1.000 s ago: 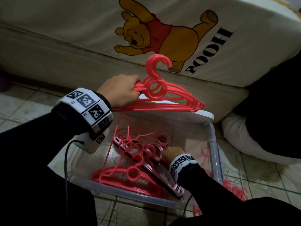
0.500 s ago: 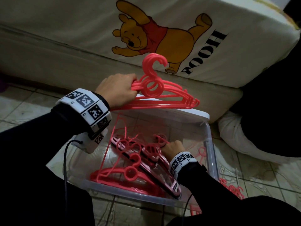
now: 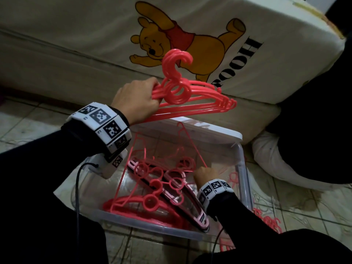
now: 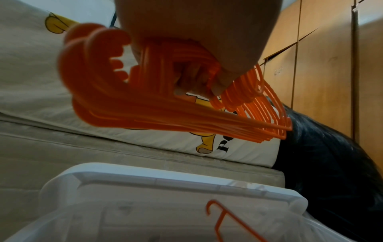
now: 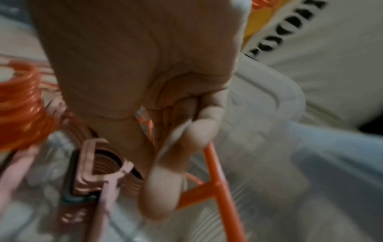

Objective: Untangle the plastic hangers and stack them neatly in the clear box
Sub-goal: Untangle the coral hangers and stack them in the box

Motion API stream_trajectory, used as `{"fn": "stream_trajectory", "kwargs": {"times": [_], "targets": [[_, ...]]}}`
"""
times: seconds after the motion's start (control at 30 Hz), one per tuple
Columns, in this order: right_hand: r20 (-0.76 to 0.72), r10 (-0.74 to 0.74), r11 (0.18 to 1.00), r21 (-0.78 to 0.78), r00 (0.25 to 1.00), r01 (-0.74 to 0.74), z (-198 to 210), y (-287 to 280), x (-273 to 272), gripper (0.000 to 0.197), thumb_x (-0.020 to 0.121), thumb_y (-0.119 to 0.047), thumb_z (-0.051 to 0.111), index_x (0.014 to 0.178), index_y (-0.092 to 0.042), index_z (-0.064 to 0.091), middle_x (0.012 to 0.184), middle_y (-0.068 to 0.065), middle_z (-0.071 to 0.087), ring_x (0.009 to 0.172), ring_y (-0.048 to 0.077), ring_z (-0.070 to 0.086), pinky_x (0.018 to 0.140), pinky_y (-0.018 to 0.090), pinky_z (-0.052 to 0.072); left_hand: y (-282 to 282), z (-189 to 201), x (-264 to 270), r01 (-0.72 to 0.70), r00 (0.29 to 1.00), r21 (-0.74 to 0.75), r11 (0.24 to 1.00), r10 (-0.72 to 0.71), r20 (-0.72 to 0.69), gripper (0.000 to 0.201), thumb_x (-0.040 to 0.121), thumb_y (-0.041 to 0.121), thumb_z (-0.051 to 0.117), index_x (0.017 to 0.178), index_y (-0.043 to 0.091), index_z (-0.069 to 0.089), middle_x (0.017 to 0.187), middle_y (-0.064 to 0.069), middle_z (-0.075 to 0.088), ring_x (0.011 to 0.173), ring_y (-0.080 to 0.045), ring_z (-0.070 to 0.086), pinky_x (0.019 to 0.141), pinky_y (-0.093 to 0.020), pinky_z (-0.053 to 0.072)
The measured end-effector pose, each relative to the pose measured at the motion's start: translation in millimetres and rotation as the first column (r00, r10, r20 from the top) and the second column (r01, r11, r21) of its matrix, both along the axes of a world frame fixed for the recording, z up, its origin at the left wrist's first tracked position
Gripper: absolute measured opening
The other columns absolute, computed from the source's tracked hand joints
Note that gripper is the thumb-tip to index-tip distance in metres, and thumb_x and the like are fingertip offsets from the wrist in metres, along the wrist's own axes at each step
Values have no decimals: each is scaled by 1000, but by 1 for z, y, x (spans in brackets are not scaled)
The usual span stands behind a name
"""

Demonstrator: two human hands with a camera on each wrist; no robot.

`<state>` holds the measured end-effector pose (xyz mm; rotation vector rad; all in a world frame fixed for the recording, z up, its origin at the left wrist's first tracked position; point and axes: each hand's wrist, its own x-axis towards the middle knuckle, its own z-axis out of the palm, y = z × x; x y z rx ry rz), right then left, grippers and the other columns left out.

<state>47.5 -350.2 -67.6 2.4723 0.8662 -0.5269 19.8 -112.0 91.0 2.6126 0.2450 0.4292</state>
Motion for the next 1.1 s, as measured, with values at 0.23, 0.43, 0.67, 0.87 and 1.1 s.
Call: {"fn": "stream_trajectory", "kwargs": {"times": [0.23,0.43,0.67,0.87,1.1], "targets": [[-41,-18,999,41,999,20,6,3,-9,32,89,-1,46,117,-9,60,115,9,65,105,28,63,92,41,47,-1,1,-1,3,1000,-8,1000,-3,-13,5,91,31,51,89,27,48,75,3,54,71,-24,51,67,-32,34],[-93,-96,992,74,991,103,22,-5,-10,29,89,1,46,112,-3,63,114,14,65,106,30,63,82,37,50,0,2,0,-21,1000,-30,999,20,-18,3,91,31,49,92,29,48,79,3,56,74,-24,51,69,-33,36],[30,-88,993,80,996,86,52,-7,-18,33,90,3,42,113,-5,64,113,11,65,105,28,63,74,32,47,-1,1,1,-62,998,-35,997,62,10,4,90,31,50,92,29,48,79,3,54,74,-24,47,69,-34,35],[19,-85,993,81,996,83,52,-13,-31,35,90,4,39,116,-6,60,117,10,63,109,26,61,76,33,47,4,5,1,-168,985,-113,979,173,29,17,87,29,49,102,28,56,84,3,55,81,-27,52,73,-35,38],[51,-97,975,207,994,84,55,-6,-25,31,91,5,38,112,-6,57,111,10,66,102,29,64,73,34,47,4,6,1,-191,979,-174,966,201,38,18,86,32,50,101,27,60,94,-5,64,95,-36,59,80,-39,43]]}}
